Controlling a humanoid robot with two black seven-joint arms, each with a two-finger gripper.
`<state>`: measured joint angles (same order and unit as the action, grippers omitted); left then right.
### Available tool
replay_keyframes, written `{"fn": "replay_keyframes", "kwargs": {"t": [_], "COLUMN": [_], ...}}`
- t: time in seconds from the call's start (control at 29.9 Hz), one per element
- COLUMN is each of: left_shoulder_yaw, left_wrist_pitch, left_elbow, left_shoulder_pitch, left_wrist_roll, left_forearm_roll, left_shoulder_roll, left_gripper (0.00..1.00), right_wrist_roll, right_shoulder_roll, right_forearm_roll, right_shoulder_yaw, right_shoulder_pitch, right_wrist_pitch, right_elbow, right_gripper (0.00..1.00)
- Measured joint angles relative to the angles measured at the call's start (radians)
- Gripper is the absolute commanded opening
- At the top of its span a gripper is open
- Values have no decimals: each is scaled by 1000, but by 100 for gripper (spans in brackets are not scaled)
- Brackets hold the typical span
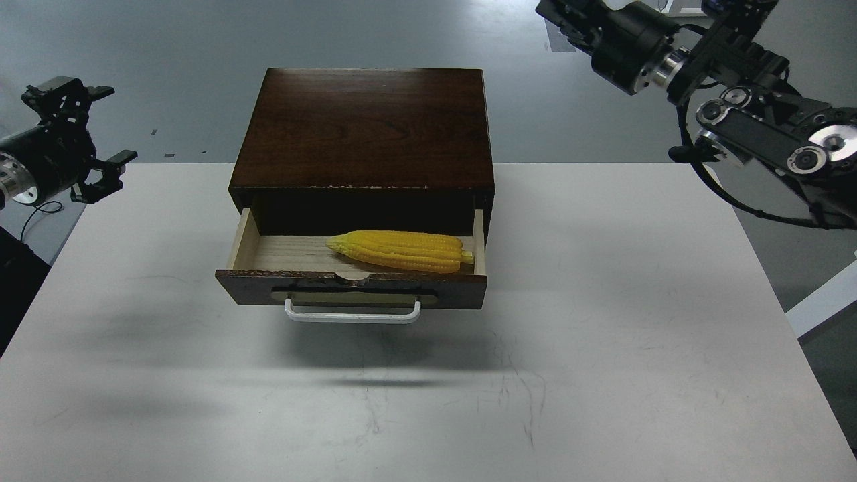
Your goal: Put corn in drawer with both arms
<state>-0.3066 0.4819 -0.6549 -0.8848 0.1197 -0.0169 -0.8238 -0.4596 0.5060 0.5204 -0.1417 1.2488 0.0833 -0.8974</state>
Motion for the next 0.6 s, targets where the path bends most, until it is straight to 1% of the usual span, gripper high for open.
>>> {"fn": "replay_keyframes", "kwargs": {"t": [0.13,0.33,0.43,0.6], "left_shoulder_yaw": [0,0,0,0], "left_wrist_pitch": [6,7,7,7], "left_elbow": [0,0,-1,-5], "left_shoulder_pitch": [4,11,12,14], "left_wrist_roll": [4,9,9,10], "left_forearm_roll": [0,-3,-3,-5], "left_shoulder_roll": [5,13,14,10], "left_gripper": [99,99,99,99], "right_wrist_roll": [78,164,186,193], "right_shoulder_roll": [61,101,103,102], "right_forearm_roll": [-250,-517,-569,-583], "right_shoulder_yaw": [-10,-12,-13,-27], "right_shoulder_pitch": [-69,-169,-210,-257], "right_wrist_pitch": [79,165,182,185], "right_elbow": [0,-1,-4,-13], "right_gripper": [100,100,100,100]}}
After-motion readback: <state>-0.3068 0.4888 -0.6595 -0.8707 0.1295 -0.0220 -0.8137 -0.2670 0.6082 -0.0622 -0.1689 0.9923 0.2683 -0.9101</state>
